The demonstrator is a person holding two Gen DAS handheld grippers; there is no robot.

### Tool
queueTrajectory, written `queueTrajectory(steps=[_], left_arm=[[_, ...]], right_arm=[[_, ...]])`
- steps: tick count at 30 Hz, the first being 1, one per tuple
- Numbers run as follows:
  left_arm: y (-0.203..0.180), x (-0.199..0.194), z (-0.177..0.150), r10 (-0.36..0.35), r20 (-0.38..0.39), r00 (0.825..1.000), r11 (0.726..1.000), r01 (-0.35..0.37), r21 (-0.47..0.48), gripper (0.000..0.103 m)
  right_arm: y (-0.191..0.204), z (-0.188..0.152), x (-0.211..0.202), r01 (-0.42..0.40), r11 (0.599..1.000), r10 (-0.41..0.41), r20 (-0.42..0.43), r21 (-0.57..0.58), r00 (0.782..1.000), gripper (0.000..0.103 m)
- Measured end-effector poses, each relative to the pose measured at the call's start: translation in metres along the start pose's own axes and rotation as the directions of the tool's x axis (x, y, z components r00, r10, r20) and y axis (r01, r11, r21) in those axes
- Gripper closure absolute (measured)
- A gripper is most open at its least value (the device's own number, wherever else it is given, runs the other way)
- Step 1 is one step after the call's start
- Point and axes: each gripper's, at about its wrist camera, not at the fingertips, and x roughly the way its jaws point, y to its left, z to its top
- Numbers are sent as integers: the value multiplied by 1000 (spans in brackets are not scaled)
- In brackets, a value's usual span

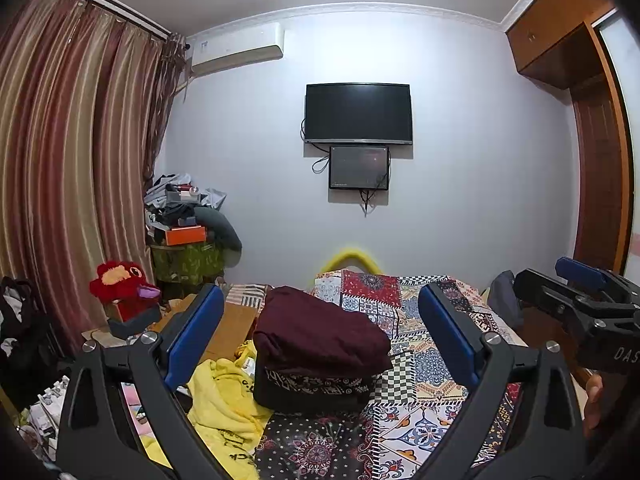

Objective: Fold large clothes

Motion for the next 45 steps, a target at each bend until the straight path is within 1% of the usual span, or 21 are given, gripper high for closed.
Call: queueTrajectory(steps=[23,33,45], left_arm=[[4,5,-6,3,-17,1000,1000,-3,-7,3],[3,6,-7,0,-18,1000,1000,0,-3,2],[2,8,-7,-39,-26,999,999,39,5,2]], right_arm=[[-5,3,-2,-4,1000,4,-4,17,1000,0],[-4,3,-2,1,1000,-1,-8,6,1000,0],[-5,3,-3,9,1000,-9,-1,26,1000,0]])
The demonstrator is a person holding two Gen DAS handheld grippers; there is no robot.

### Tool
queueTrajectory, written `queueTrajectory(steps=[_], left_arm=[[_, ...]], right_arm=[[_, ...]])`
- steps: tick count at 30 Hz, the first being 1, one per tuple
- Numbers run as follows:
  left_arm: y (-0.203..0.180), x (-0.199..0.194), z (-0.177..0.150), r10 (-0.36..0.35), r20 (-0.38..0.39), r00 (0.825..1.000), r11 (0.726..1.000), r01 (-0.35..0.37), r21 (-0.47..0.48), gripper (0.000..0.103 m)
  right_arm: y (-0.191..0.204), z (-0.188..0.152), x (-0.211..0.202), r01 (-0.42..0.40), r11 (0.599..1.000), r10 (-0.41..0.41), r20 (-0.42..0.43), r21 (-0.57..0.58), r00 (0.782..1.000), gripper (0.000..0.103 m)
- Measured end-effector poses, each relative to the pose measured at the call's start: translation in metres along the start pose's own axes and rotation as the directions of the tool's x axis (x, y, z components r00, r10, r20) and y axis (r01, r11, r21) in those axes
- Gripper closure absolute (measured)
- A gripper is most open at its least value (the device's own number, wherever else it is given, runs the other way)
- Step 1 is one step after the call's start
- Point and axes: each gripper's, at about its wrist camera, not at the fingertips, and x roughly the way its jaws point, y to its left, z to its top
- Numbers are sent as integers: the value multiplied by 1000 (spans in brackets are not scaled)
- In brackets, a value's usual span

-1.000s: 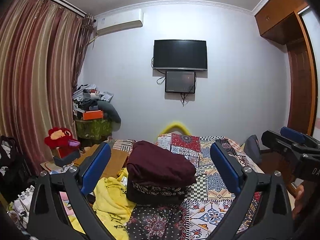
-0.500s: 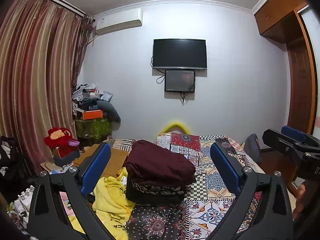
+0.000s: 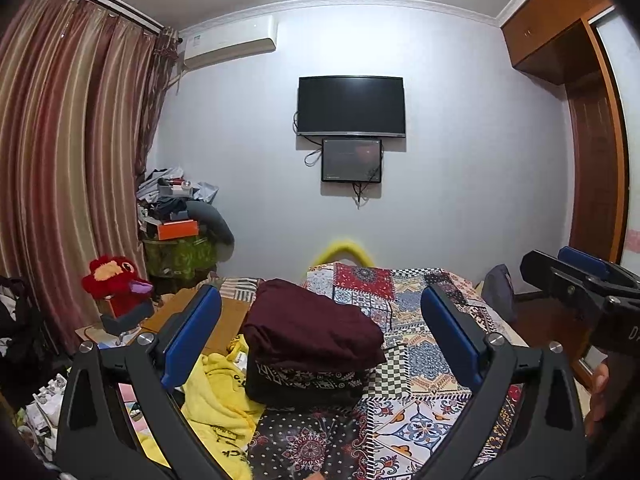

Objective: Fold large clothes

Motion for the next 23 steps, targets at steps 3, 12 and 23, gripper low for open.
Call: queueTrajectory(steps=[3,12,23], left_arm=[[2,0,-1,-14,-8,1000,1000,14,-6,2],[-1,5,0,-10,-27,1000,1000,10,1,2],[0,4,-3,-26,-35,999,1000,26,-5,2]], right_arm=[[0,0,1,3,1000,-3,0,-1,1000,0],[-1,-2,1,13,1000,-13,-3,0,1000,0],[-4,-2,1,16,1000,-16,-4,10,1000,0]])
